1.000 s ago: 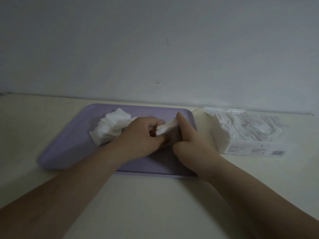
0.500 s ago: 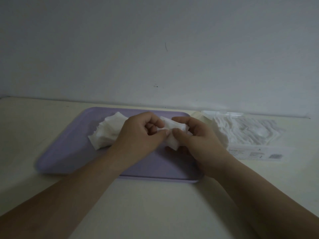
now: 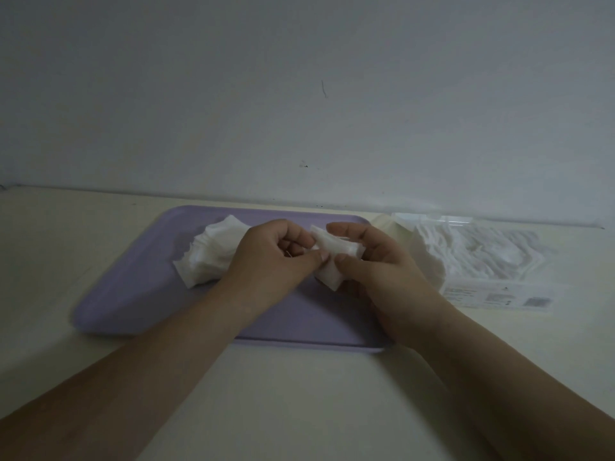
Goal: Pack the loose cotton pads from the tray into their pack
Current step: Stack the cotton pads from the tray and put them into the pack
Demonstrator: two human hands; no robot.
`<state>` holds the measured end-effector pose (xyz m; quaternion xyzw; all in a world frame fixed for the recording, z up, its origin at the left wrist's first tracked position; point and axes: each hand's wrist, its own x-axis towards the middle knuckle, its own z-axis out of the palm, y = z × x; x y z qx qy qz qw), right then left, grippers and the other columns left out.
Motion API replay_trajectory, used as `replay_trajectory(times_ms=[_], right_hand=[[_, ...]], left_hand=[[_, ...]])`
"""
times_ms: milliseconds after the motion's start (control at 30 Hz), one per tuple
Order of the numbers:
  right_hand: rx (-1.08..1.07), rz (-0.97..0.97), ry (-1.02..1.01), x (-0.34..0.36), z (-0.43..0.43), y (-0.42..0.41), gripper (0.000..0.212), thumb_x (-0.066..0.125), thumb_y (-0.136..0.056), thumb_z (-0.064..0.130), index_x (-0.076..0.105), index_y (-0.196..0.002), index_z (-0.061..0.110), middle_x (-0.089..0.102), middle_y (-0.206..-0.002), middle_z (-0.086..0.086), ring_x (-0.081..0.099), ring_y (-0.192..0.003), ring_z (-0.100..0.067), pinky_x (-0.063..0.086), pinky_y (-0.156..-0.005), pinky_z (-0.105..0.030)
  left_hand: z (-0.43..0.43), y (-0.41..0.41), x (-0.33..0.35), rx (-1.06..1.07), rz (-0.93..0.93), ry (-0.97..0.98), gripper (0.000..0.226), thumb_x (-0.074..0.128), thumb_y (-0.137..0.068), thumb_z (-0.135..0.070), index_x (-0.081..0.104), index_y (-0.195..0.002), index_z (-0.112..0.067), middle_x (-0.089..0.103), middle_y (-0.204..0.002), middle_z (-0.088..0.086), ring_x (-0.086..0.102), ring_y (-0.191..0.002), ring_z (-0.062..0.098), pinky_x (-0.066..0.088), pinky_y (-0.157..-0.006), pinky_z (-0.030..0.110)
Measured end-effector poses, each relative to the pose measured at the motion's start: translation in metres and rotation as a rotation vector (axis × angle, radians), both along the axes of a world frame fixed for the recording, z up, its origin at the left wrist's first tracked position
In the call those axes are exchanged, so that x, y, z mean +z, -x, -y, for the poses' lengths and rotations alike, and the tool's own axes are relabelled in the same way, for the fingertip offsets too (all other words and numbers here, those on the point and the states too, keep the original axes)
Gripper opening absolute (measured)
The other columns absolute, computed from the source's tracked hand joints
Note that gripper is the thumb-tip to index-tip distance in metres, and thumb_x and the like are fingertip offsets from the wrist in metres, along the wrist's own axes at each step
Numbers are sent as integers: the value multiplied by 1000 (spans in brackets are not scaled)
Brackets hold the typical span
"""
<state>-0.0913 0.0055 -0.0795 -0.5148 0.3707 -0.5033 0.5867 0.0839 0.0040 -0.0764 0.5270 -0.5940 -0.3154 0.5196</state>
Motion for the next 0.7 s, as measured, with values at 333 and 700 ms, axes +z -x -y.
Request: replay_trajectory(times_ms=[333,700], right_hand=[[22,161,-175,8,3,2,48,51,-87,-19,70,-123,7,72,-115,-25,67,-97,-33,56,-85,-40],[32,183,-120,7,-1,1,45,64,-85,-16,67,-125,3,68,-120,-32,67,-103,-37,47,-106,-57]], left_hand=[[-3,0,4,-11,-36,11,18,81,-84,-15,66,-74,-18,68,-71,3,55,-62,10,46,-62,24],[-4,1,4,-36,-116,-24,16,77,-89,-19,66,-78,-19,62,-65,-7,48,-55,3,38,-54,15]])
